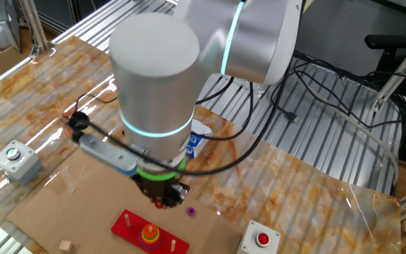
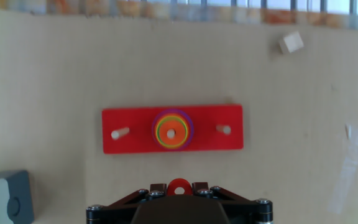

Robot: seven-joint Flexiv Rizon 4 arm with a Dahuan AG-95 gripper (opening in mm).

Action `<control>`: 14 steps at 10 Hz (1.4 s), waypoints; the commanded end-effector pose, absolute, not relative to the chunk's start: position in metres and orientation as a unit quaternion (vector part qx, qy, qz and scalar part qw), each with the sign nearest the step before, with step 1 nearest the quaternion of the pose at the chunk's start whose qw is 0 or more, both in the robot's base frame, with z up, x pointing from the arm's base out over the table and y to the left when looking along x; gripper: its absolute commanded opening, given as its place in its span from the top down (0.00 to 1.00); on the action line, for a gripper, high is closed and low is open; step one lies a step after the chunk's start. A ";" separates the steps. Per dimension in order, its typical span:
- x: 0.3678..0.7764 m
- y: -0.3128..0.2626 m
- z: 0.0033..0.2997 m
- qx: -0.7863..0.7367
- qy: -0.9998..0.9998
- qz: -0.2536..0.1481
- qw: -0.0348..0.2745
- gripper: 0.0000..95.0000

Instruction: Take out one Hanoi block and throw it aside

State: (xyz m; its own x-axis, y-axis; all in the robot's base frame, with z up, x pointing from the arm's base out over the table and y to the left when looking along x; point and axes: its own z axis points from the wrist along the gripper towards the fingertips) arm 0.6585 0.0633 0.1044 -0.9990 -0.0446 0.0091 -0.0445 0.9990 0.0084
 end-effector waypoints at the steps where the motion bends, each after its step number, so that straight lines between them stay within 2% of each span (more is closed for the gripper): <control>1: 0.653 0.062 0.102 0.017 -1.000 -0.002 0.005 0.80; 14: 0.653 0.062 0.102 0.017 -1.000 -0.002 0.005 0.80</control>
State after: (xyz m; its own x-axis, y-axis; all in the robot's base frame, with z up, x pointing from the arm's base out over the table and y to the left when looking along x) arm 0.6535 0.0624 0.1017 -0.9994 -0.0336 0.0110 -0.0335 0.9994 0.0047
